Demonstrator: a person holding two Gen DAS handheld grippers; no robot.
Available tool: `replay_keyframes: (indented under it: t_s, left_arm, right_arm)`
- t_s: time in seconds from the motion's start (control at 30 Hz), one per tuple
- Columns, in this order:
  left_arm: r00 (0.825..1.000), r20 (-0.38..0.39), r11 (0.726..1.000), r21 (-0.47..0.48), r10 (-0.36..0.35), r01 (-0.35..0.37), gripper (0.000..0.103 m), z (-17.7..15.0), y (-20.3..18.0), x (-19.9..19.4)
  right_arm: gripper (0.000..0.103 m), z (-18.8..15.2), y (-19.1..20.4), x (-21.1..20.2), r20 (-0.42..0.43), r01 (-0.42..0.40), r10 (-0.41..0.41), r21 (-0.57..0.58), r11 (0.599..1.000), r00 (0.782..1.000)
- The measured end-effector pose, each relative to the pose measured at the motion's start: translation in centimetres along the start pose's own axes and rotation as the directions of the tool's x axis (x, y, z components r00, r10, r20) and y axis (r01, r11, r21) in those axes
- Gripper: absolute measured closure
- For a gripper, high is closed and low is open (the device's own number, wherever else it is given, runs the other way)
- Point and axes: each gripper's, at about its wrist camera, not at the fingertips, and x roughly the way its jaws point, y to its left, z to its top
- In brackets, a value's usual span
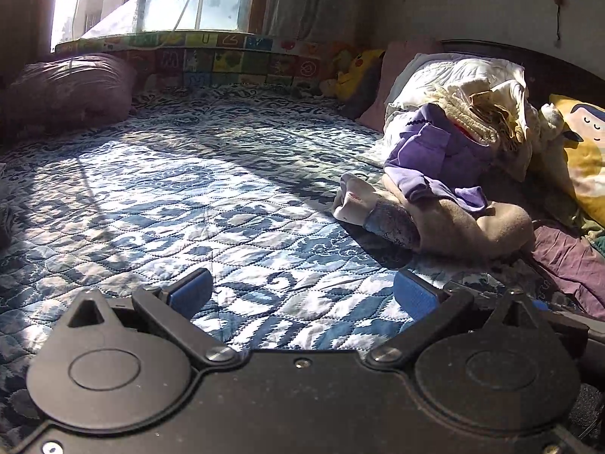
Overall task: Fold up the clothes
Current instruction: 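Move both tools toward the tan sweater in the clothes pile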
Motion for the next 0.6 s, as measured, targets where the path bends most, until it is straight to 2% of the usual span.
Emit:
replay_keyframes:
  t_s: [0.13, 0.33, 0.47, 0.6]
  left_arm:
    - [0.997, -0.047, 0.996, 0.047, -0.067, 0.069, 0.000, 2.0, -3.0, 4.5]
    - [0.990, -0.086, 0.984, 0.135, -0.108, 0.119, 0.000, 3.6, -8.0, 10.5]
    - [0.985, -0.082, 0.970, 0.183, -0.149, 0.162, 0.001, 4.4, -11.0, 14.1]
    - [0.976, -0.084, 0.962, 0.173, -0.201, 0.213, 0.006, 5.3, -13.1, 17.5]
  right_arm:
    - [0.000, 1.1, -3.6, -0.1, 0.088, 0.010, -0.018, 0.093, 0.996, 0.996]
    - [0.000, 1.6, -9.8, 0.2, 0.189, 0.019, -0.071, 0.264, 0.964, 0.979]
    - [0.000, 1.6, -12.4, 0.9, 0.187, 0.003, -0.077, 0.365, 0.931, 0.979]
    - [0.000, 1.5, -13.4, 0.6, 0.222, 0.006, -0.105, 0.407, 0.914, 0.969]
